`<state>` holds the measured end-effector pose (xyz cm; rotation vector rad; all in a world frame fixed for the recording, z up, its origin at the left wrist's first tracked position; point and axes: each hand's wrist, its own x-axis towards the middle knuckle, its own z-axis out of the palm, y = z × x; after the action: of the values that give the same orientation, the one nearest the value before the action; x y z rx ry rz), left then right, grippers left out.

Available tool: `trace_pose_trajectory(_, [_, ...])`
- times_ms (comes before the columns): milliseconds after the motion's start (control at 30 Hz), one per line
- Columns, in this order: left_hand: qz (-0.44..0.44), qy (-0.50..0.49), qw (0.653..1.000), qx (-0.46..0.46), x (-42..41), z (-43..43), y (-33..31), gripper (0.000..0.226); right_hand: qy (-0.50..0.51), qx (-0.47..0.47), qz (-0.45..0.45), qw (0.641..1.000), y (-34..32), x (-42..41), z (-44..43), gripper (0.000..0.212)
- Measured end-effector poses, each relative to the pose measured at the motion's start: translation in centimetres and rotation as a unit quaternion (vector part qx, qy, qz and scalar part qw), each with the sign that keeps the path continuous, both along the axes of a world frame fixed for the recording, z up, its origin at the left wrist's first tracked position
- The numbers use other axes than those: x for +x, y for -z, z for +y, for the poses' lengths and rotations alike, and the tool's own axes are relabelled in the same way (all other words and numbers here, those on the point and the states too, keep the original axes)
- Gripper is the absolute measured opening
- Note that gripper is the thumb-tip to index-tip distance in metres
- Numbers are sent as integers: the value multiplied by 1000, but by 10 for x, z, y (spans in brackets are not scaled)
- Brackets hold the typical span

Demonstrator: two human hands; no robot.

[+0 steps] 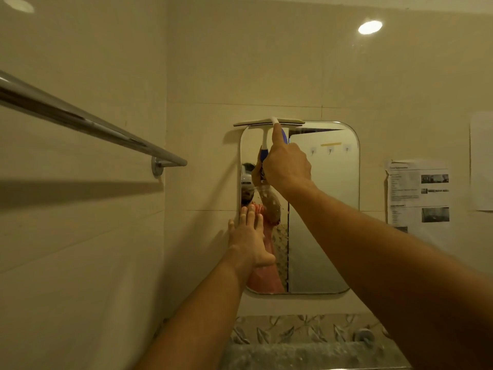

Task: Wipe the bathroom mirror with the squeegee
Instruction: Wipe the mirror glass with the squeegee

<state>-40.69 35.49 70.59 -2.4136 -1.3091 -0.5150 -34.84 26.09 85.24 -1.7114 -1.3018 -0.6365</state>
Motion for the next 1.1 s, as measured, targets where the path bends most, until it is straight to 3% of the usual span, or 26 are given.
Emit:
trace_pose_trajectory(333, [3,18,1000,19,-3,5,1,117,5,-12,-1,1000,35,-9,0,82])
trace_pose_trajectory(467, [-37,58,996,50,-11,-1,6,109,8,-26,6,1000,60,-12,0,80])
trace_pose_trajectory(567, [-121,97,988,9,-14,-3,7,101,11,-40,18,999,79,-15,-2,78])
trace_pose_trajectory(667, [-148,74,986,25,-8,10,8,116,24,-56,7,998,98,-17,-3,78])
trace_pose_trajectory(833, [-66,53,996,24,-6,9,1,106,32,-71,13,997,121,-19,-3,69])
trace_pose_trajectory(1100, [-10,42,999,-27,-8,0,-2,113,-1,-94,45,995,140,-17,-15,66])
